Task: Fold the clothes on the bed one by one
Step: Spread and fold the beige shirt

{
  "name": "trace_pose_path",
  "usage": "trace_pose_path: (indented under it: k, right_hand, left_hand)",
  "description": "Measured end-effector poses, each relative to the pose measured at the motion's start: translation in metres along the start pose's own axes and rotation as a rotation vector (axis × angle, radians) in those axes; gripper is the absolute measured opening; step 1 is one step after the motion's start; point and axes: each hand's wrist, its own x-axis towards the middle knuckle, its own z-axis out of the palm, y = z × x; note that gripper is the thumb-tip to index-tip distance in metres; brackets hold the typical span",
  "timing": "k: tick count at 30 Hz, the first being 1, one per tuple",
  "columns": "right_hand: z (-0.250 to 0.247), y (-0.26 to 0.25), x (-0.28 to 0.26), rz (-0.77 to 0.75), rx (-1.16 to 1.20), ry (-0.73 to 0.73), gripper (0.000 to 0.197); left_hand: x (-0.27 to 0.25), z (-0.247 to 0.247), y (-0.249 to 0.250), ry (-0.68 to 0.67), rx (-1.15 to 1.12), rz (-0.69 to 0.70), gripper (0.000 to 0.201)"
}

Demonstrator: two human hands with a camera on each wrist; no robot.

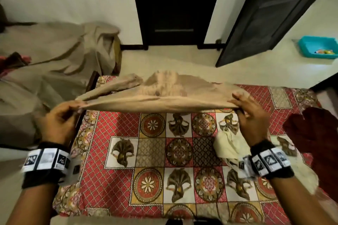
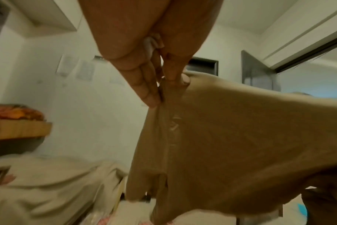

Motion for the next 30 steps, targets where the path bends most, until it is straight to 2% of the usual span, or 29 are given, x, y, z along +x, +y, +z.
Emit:
trace_pose_path:
  k: [4,5,7,9,11,14,17,18,20,22,23,24,26,28,30]
  right_hand:
    - [0.067,0.057,-0.116,0.187,0.0,-0.165,0.036]
    - [0.08,0.07,-0.142,0.211,0.009,-0.201,0.033]
    - [0.11,0.1,-0.195,0.286,-0.009,-0.322,0.033]
    - [0.138,0.133,-0.245,0.355,-0.046,-0.474,0.04]
    - [0.162,0.164,-0.283,0.331,-0.1,-0.624,0.048]
    - [0.193,0.2,-0.341,0.267,-0.195,-0.856,0.044]
    - [0.207,0.206,-0.391,0.308,-0.23,-0.898,0.065]
    - [0.207,0.204,-0.406,0.305,-0.252,-0.916,0.062]
    - [0.205,0.196,-0.428,0.293,-0.241,-0.995,0.041]
    - [0.205,0.19,-0.439,0.348,-0.218,-1.122,0.038]
    - [0.205,0.187,-0.442,0.353,-0.251,-1.132,0.04]
    - [0.203,0.185,-0.442,0.39,-0.279,-1.165,0.047]
    - [0.2,0.184,-0.441,0.632,-0.262,-1.245,0.061]
    - [0.197,0.187,-0.423,0.812,-0.172,-1.154,0.046]
    - [0.197,0.201,-0.4,0.871,-0.085,-0.962,0.033]
  left_hand:
    - [-0.064,0.048,-0.084,-0.098,0.128,-0.193,0.034]
    - [-0.079,0.059,-0.102,-0.123,0.189,-0.215,0.034]
    - [-0.109,0.082,-0.151,-0.16,0.313,-0.285,0.021]
    - [-0.14,0.106,-0.209,-0.287,0.4,-0.417,0.021]
    - [-0.171,0.125,-0.259,-0.426,0.505,-0.531,0.022]
    - [-0.216,0.154,-0.31,-0.516,0.596,-0.622,0.03]
    - [-0.245,0.17,-0.333,-0.617,0.655,-0.726,0.038]
    - [-0.252,0.172,-0.341,-0.643,0.697,-0.754,0.036]
    - [-0.262,0.174,-0.351,-0.696,0.767,-0.776,0.032]
    - [-0.271,0.181,-0.354,-0.789,0.827,-0.768,0.03]
    - [-0.27,0.188,-0.349,-0.859,0.837,-0.773,0.03]
    - [-0.265,0.195,-0.34,-0.921,0.861,-0.79,0.03]
    - [-0.252,0.212,-0.312,-0.969,0.853,-0.822,0.03]
    - [-0.241,0.237,-0.283,-0.955,0.881,-0.709,0.039]
    - [-0.237,0.266,-0.259,-0.9,0.903,-0.568,0.036]
